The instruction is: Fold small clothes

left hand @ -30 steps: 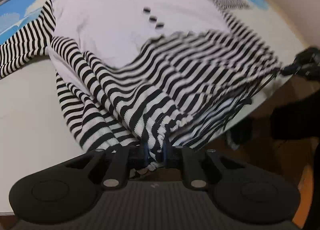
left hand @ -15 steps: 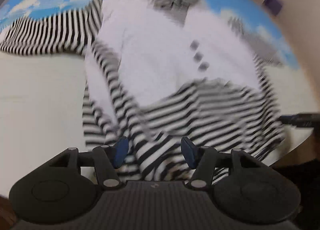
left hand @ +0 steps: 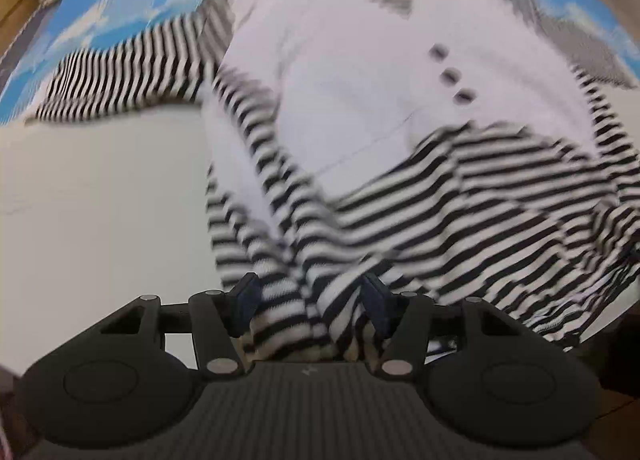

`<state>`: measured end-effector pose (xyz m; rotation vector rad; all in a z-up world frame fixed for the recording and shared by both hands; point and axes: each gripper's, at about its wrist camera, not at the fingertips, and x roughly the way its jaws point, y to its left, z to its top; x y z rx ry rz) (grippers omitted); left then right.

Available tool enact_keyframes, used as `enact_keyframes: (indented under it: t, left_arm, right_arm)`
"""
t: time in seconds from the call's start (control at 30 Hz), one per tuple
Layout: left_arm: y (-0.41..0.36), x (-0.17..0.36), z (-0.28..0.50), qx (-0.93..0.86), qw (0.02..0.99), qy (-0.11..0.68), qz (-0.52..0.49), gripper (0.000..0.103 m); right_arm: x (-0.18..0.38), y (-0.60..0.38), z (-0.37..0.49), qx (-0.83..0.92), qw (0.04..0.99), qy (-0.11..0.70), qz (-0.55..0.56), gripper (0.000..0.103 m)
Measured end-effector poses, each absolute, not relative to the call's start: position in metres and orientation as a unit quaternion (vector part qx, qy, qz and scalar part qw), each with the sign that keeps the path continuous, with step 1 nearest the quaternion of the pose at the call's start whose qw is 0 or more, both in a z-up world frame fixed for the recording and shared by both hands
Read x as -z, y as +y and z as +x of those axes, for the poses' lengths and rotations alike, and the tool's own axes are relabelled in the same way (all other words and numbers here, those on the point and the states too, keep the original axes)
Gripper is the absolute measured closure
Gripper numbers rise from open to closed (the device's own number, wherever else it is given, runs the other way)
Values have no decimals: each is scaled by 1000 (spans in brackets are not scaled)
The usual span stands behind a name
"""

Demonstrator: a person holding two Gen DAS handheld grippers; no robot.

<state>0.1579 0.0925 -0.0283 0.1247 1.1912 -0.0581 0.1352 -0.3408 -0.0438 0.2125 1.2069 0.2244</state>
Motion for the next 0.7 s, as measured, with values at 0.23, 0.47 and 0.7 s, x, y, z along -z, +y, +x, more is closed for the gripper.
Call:
enact_keyframes:
  t: [0.23,0.47,0.7]
  left_arm:
    - [92,40,166,36,821,568,53,40]
    - [91,67,170,13,796,599,83,40]
    - [83,60,181,6,809,581,84,39]
  right_arm:
    - [39,-342,131,-90,818,566,52,97]
    - [10,-315,139,-125,870,472,72,68]
    - [65,-249,157,-146,800,578,-60,60]
